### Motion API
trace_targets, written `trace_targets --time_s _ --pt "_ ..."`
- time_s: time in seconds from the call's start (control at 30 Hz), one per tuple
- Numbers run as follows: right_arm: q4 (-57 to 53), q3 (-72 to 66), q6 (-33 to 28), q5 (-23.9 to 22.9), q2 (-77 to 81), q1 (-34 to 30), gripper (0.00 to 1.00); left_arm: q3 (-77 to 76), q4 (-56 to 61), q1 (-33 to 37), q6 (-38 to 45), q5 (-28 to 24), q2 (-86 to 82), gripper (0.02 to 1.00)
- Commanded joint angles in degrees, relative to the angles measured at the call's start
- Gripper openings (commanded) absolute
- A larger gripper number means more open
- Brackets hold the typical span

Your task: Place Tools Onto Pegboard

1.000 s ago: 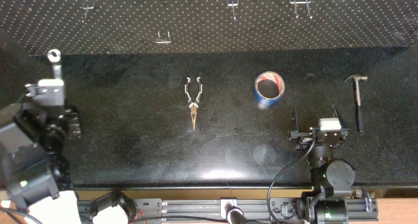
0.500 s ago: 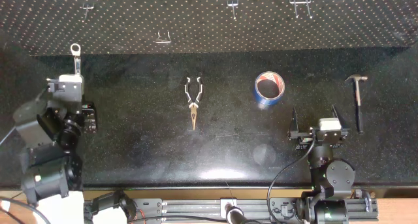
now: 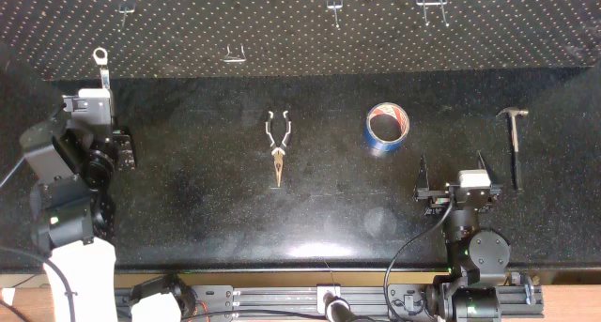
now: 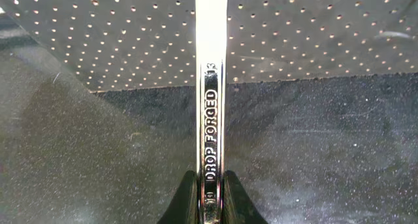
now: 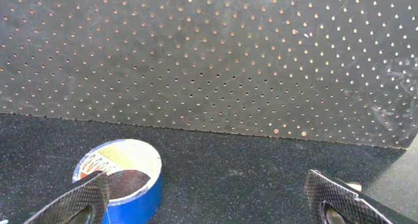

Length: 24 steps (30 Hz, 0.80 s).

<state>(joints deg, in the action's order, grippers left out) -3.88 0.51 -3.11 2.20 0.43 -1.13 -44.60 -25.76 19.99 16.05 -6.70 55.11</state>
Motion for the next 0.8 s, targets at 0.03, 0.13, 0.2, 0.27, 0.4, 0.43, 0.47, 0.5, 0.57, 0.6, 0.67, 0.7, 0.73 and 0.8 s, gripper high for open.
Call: trace_targets --time_s 0.03,0.13,0.2,0.27,0.4,0.43,0.47,0.5,0.57,0.6,0.67,0.7,0.73,0.8 --pt "-0.13 -0.28 -0.17 -0.28 -0.37 -0.2 0.976 -0.07 2.69 0.2 -2.34 -3.65 1.05 0.029" --pt "-0.13 -0.28 -0.17 -0.28 -0.37 -0.2 0.976 -0.07 3.74 0.17 -2.36 -5.84 1.9 0.029" --pt "-0.13 -0.28 -0.17 -0.28 -0.37 -0.2 0.976 -0.07 3.76 0.17 -2.36 -5.92 2.01 0.029" --pt "-0.13 -0.28 -0.17 -0.28 -0.37 -0.2 0.976 -0.07 3.76 0.13 -2.36 -6.29 2.67 0.029" --pt "-0.13 -0.28 -0.17 -0.28 -0.37 -0.2 0.974 -0.07 4.17 0.13 -2.34 -6.51 3.85 0.029" --pt "-0.11 -0.28 -0.17 -0.28 -0.37 -0.2 0.974 -0.07 4.42 0.13 -2.34 -6.71 3.98 0.029" --pt "-0.13 -0.28 -0.17 -0.28 -0.37 -0.2 0.976 -0.07 4.85 0.13 -2.34 -6.88 4.15 0.029" --pt "-0.13 -0.28 -0.17 -0.28 -0.37 -0.2 0.976 -0.07 5.46 0.13 -2.34 -7.37 4.52 0.029" --pt "-0.13 -0.28 -0.17 -0.28 -0.37 -0.2 0.974 -0.07 6.84 -0.26 -2.32 -7.5 5.6 0.029" --pt "-0.13 -0.28 -0.17 -0.28 -0.37 -0.2 0.974 -0.07 7.5 -0.85 -2.29 -7.5 6.16 0.029" --pt "-0.13 -0.28 -0.17 -0.28 -0.37 -0.2 0.976 -0.07 7.85 -1.73 -2.32 -7.15 6.34 0.027" --pt "-0.13 -0.28 -0.17 -0.28 -0.37 -0.2 0.976 -0.07 7.82 -1.73 -2.34 -7.06 6.34 0.029" --pt "-0.13 -0.28 -0.17 -0.28 -0.37 -0.2 0.976 -0.07 7.82 -1.73 -2.32 -6.99 6.43 0.029" --pt "-0.13 -0.28 -0.17 -0.28 -0.37 -0.2 0.974 -0.07 7.82 -1.73 -2.32 -5.73 6.62 0.027"
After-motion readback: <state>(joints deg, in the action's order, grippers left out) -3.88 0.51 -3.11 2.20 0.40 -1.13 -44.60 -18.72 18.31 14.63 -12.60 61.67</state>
